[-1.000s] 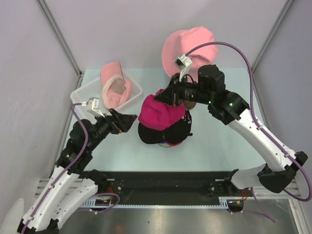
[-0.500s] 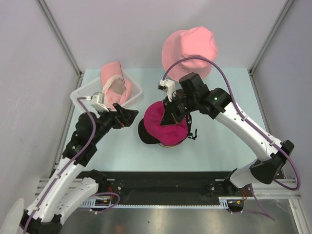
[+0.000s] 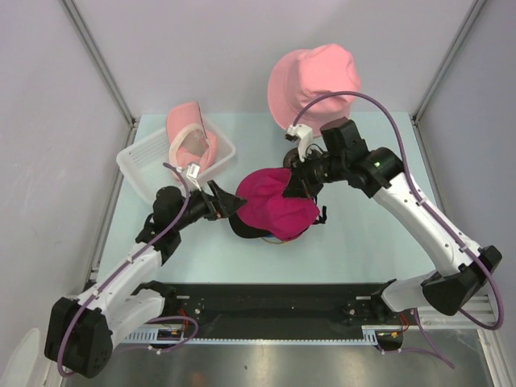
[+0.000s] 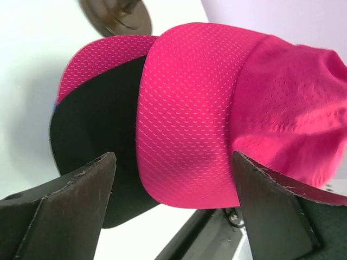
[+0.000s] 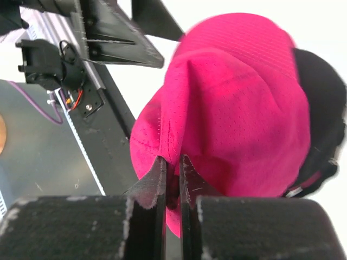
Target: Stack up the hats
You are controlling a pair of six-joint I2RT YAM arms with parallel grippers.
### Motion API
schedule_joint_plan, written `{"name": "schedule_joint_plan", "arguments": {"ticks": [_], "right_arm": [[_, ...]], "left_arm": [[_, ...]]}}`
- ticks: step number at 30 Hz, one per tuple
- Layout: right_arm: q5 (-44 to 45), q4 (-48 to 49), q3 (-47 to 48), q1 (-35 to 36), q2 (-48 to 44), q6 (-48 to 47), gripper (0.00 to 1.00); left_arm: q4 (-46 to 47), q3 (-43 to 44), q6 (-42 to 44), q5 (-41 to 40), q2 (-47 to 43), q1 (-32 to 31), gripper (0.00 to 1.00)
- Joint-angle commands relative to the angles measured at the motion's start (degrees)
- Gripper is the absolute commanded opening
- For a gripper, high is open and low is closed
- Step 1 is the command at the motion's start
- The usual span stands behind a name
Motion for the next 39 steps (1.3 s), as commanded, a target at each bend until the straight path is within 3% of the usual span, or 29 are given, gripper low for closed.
{"name": "schedule_joint_plan", "arguments": {"ticks": [1, 7, 9, 15, 22, 30, 37, 39], "right_arm": [[-3.65, 4.51, -2.82, -2.91, -3.98, -0.37, 0.0], [-4.44, 4.94, -5.37, -4.4, -4.07, -0.46, 0.0], [-4.01, 5.03, -5.81, -4.67, -4.07, -0.2, 0.0], [-2.08, 5.82, -5.82, -4.58, -4.6, 0.5, 0.0], [1.44, 6.97, -2.84, -4.14, -4.78, 2.0, 0.0], [7.59, 8.2, 2.18, -0.1, -2.49, 4.11, 0.02], [10.14, 8.55, 2.45, 0.96, 0.93, 4.81, 0.03], [11.81, 8.29, 1.49, 0.96, 1.11, 5.16, 0.09]], "left_arm": [[16.79, -3.2, -6.06, 7.83, 1.12, 1.57, 0.92], [25.05, -4.87, -10.62, 11.44, 4.81, 1.75, 0.88], [26.82, -5.57, -11.68, 12.06, 5.52, 1.75, 0.81], [28.06, -7.42, -14.14, 10.48, 4.21, 2.01, 0.44], [22.62, -8.65, -13.62, 7.23, -0.8, 2.62, 0.01], [14.62, -11.63, -13.97, 2.39, -8.1, 3.51, 0.0], [15.93, -18.22, -18.27, -1.21, -8.37, 4.21, 0.0], [15.5, -19.02, -19.15, -1.92, -7.4, 4.3, 0.0]]}}
